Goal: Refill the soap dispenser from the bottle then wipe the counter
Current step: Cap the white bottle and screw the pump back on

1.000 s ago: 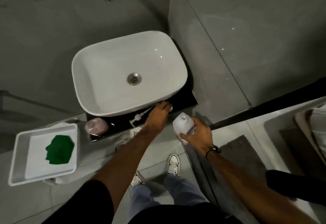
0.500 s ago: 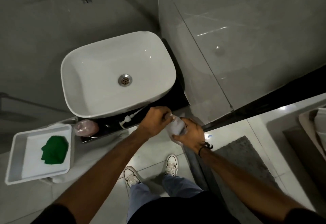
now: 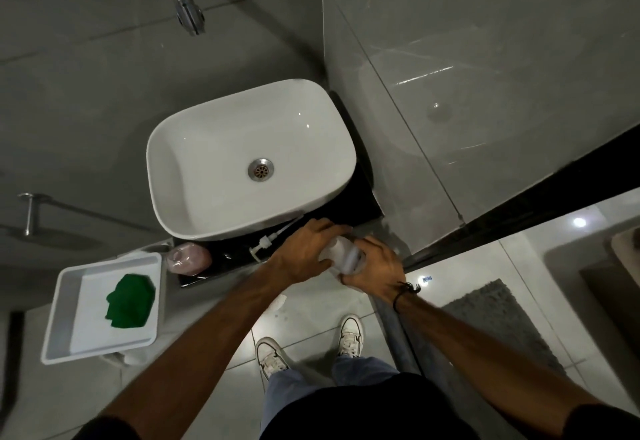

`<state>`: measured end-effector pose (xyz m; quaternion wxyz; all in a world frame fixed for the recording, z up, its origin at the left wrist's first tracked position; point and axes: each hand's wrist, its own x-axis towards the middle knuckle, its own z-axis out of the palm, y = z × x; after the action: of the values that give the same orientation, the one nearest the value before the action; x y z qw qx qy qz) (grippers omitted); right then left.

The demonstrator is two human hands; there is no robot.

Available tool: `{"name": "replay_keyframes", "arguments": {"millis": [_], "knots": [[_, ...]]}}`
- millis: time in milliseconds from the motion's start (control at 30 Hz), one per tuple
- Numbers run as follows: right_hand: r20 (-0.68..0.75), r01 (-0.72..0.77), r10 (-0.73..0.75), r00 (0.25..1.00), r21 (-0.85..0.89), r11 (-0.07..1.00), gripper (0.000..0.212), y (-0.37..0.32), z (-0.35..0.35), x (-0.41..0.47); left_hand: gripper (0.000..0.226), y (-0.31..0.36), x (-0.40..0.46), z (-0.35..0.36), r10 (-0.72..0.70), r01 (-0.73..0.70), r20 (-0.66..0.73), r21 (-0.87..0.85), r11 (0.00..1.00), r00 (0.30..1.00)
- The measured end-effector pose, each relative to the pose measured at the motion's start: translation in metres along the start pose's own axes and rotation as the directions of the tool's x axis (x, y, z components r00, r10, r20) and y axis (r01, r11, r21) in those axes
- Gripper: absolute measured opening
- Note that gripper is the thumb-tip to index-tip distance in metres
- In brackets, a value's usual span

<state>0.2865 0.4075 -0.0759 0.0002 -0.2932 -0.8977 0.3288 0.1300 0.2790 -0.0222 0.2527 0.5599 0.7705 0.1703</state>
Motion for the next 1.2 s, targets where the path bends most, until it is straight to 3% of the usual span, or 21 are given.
{"name": "replay_keyframes", "arguments": {"millis": [100,167,267,433,533,600,700,800,967,1100,1200], "knots": [[0.009,0.013,-0.013,1.0,-0.021,1.0,0.075,-0.002,0.001,0.001,0.048,0.006,-0.001,-0.002,-0.17,0.18,-0.088,0.124,0.976,0.981],[0.041,0.009,-0.008,0.999,-0.045,0.999,0.08,-0.003,0.003,0.001,0.032,0.007,0.0,-0.006,-0.115,0.125,-0.057,0.21,0.97,0.992],[0.063,-0.017,0.021,0.998,-0.072,0.997,0.079,-0.003,0.005,0.0,0.054,0.009,-0.004,-0.013,0.006,-0.013,0.075,0.096,0.995,0.997],[0.061,0.0,0.005,0.998,-0.074,0.997,0.079,-0.004,0.006,-0.002,0.035,0.018,-0.004,-0.011,-0.256,0.264,-0.062,0.228,0.937,0.965],[0.062,0.003,0.002,0.998,-0.082,0.997,0.076,-0.003,0.007,-0.002,0.03,0.015,-0.003,-0.008,-0.109,0.102,0.037,0.159,0.982,0.993],[0.054,0.001,0.003,0.999,-0.081,0.997,0.076,-0.001,0.007,-0.003,0.045,0.012,-0.008,-0.01,-0.022,0.022,0.022,0.028,0.999,1.0],[0.038,0.011,-0.008,0.999,-0.065,0.998,0.076,0.0,0.007,-0.004,0.042,0.011,-0.013,-0.004,-0.112,0.109,-0.054,-0.054,0.993,0.992],[0.055,0.057,-0.054,0.997,-0.07,0.996,0.071,-0.001,0.007,-0.003,0.035,0.009,-0.01,0.009,-0.223,0.224,-0.02,0.059,0.973,0.975],[0.091,0.061,-0.057,0.994,-0.039,0.997,0.069,0.0,0.006,-0.002,0.029,0.0,-0.013,0.015,-0.061,0.062,-0.12,0.009,0.998,0.991],[-0.127,-0.07,0.088,0.988,0.14,0.988,0.071,-0.001,-0.001,-0.005,0.057,-0.023,-0.039,0.024,-0.241,0.235,-0.233,-0.056,0.97,0.942],[-0.274,-0.195,0.278,0.92,0.295,0.935,0.072,-0.007,-0.014,0.003,0.056,-0.054,-0.055,0.033,-0.383,0.412,-0.297,0.038,0.911,0.875]]}}
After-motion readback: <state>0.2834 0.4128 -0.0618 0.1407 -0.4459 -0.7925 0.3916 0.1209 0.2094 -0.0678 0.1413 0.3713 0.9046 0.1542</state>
